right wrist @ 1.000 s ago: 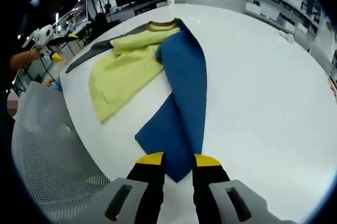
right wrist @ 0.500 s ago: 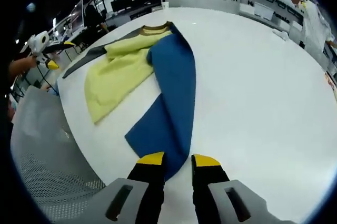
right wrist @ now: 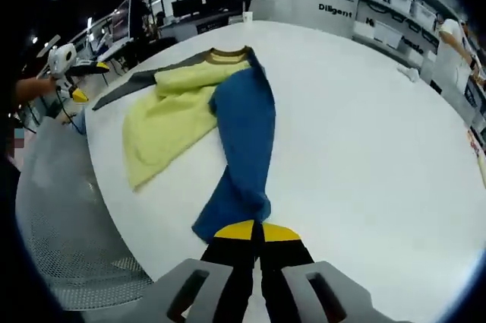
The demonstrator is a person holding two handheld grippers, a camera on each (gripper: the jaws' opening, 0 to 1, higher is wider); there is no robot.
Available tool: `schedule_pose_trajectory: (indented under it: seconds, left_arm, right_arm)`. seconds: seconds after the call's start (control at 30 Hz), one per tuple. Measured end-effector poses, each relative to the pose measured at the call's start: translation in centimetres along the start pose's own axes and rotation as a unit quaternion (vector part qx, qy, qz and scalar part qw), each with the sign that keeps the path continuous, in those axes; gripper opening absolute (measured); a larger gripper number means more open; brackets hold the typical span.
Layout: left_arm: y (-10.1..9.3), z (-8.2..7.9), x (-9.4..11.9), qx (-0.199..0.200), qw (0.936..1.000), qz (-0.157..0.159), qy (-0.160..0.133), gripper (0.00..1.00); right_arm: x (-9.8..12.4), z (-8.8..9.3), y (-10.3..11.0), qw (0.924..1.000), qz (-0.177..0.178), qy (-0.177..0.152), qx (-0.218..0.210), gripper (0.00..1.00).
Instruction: Fold the garment on the visible template until the final outline fits inside the template.
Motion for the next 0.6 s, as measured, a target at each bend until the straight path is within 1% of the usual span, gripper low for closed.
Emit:
schedule_pose_trajectory:
  seconds: [0.1,0.17,0.27,0.3,0.33,0.4,0.47,0.57,0.6]
  left_arm:
    - [-0.1,0.1,-0.1,0.003,1.0000,0.000,0.000,0.65]
    - [-0.1,0.1,-0.1,0.004,1.0000,-0.002,0.000,0.65]
    - [-0.2,0.1,0.0,0.005,1.0000,-0.003,0.000,0.65]
    - [-0.2,0.1,0.0,0.004,1.0000,-0.004,0.001,0.65]
    - [-0.1,0.1,0.1,0.004,1.0000,-0.005,0.001,0.65]
    - [0.1,0.1,0.3,0.007,0.9999,-0.009,0.002,0.65]
    - [0.2,0.1,0.3,0.011,0.9999,-0.011,0.002,0.65]
    - [0.3,0.2,0.4,0.012,0.9998,-0.011,0.006,0.65]
    - [0.3,0.2,0.3,0.012,0.9998,-0.011,0.007,0.65]
  right_arm:
    - [0.8,-2.0,-2.1,0.9994,0.021,-0.008,0.028,0.00]
    - [1.3,-2.9,-3.2,0.9985,0.033,-0.011,0.041,0.00]
    - [2.5,-4.7,-5.9,0.9975,0.055,-0.021,0.040,0.00]
    - [2.8,-5.0,-6.4,0.9968,0.062,-0.024,0.043,0.00]
    - [3.3,-5.7,-7.5,0.9954,0.077,-0.028,0.049,0.00]
    - [3.6,-6.3,-8.8,0.9949,0.084,-0.030,0.047,0.00]
    - [3.9,-7.2,-10.1,0.9934,0.098,-0.035,0.048,0.00]
    - [4.1,-8.2,-11.6,0.9905,0.121,-0.031,0.059,0.00]
    - [4.0,-8.5,-12.4,0.9888,0.131,-0.025,0.066,0.00]
Point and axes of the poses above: the point that each gripper's makers call its tool centre point, and the gripper's own axes: x roughly backward along the fingers, y roughly to its left, z roughly out of its underside, the point moved 9 cm from there along x, roughly backward along the fingers, and after that the axes turned 6 degrees about z, right-handed, at the moved point
